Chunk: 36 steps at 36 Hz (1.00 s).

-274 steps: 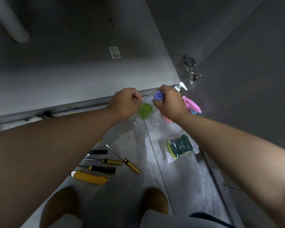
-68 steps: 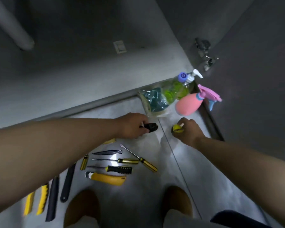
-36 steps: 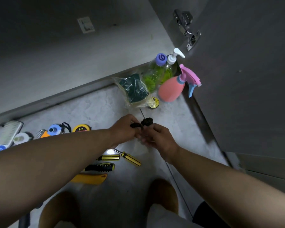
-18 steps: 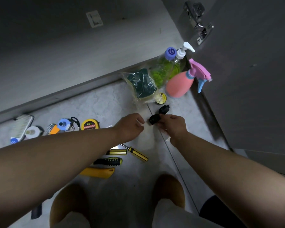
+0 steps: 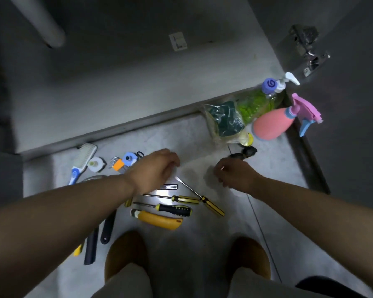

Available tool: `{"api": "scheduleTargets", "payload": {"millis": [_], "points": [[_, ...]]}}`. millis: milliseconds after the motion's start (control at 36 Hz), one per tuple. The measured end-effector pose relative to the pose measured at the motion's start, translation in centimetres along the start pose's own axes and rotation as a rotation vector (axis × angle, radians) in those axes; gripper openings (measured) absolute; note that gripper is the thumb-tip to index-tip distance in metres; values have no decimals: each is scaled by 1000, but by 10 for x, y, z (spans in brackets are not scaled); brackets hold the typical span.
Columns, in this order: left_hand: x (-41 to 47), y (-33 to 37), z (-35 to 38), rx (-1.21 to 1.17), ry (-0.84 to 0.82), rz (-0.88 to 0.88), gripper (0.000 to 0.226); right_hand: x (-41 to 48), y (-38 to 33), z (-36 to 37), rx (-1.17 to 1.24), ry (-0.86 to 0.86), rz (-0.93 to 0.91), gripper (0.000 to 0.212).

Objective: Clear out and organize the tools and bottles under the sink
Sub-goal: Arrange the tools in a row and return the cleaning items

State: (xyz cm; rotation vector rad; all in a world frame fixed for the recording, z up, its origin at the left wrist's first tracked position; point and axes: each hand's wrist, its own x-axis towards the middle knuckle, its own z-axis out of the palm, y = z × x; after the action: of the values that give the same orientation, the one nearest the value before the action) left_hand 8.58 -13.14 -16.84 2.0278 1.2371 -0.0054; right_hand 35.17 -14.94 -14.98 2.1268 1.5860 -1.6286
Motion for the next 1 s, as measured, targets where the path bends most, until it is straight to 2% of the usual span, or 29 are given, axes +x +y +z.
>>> {"api": "scheduleTargets", "payload": {"millis": [56, 111, 194, 278, 417, 500, 611, 722, 806, 917, 1000], "points": [[-16, -18, -10, -53, 180, -73, 28, -11, -21, 2, -39, -201, -60, 14], [-33, -36, -17, -68, 343, -177, 29, -18, -42, 5, -163, -321, -144, 15], [-62, -62, -17, -65, 559, -365, 28, -20, -71, 11, -442, -376, -295, 20], [-90, -81, -11, -77, 656, -519, 27, -9, -95, 25, -582, -388, -401, 23], [-120, -104, 4, -210, 721, -662, 20, 24, -124, 63, -568, -245, -502, 19], [-132, -114, 14, -199, 694, -704, 23, 39, -133, 90, -534, -169, -547, 17], [-142, -119, 23, -240, 686, -724, 30, 54, -140, 122, -501, -39, -582, 36], [-140, -125, 21, -203, 706, -706, 36, 68, -149, 144, -414, 44, -582, 42], [-130, -127, 15, -183, 706, -677, 41, 74, -154, 157, -413, 63, -551, 37], [-114, -126, 9, -191, 683, -655, 36, 75, -157, 161, -456, 138, -575, 15], [-104, -127, 5, -188, 689, -647, 31, 75, -154, 156, -472, 166, -574, 13]]}}
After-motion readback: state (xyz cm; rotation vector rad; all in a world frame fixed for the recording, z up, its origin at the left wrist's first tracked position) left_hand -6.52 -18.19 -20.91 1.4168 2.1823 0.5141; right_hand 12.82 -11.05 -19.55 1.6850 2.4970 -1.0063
